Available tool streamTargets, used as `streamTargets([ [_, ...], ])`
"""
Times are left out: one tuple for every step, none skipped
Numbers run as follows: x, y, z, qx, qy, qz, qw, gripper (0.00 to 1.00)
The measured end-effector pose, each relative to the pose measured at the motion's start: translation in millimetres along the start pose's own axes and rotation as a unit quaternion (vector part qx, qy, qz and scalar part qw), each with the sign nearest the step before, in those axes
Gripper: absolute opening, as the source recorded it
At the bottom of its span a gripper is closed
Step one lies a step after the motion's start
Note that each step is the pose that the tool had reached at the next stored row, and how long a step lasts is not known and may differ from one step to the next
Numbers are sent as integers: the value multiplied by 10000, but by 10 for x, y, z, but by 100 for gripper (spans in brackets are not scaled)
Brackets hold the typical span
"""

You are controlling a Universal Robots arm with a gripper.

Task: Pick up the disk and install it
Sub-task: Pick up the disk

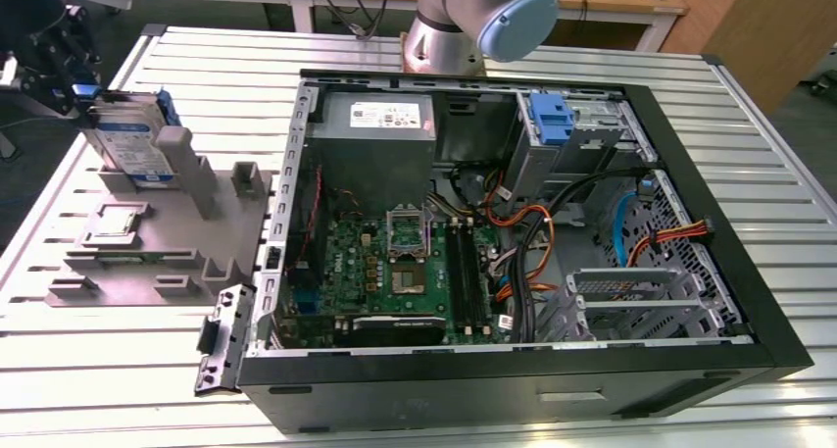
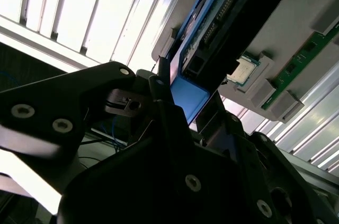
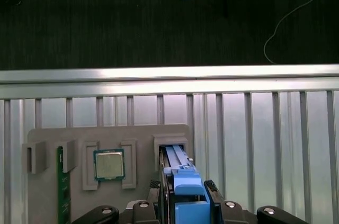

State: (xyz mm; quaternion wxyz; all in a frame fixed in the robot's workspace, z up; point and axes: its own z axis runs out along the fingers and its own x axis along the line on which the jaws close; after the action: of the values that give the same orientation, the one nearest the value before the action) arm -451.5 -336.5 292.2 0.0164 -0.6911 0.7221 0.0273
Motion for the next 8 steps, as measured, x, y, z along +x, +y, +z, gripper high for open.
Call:
streamTargets([
  [0, 0, 3, 0, 0, 0, 10000, 45],
  [0, 0, 8, 1, 0, 0, 10000, 45],
  [1, 0, 11, 1, 0, 0, 10000, 45],
  [1, 0, 14, 0, 0, 0, 10000, 45],
  [1, 0, 17, 1, 0, 0, 10000, 45],
  [1, 0, 19, 0, 0, 0, 10000, 45],
  [1, 0, 21, 1, 0, 0, 10000, 45],
  [1, 0, 21, 0, 0, 0, 10000, 45],
])
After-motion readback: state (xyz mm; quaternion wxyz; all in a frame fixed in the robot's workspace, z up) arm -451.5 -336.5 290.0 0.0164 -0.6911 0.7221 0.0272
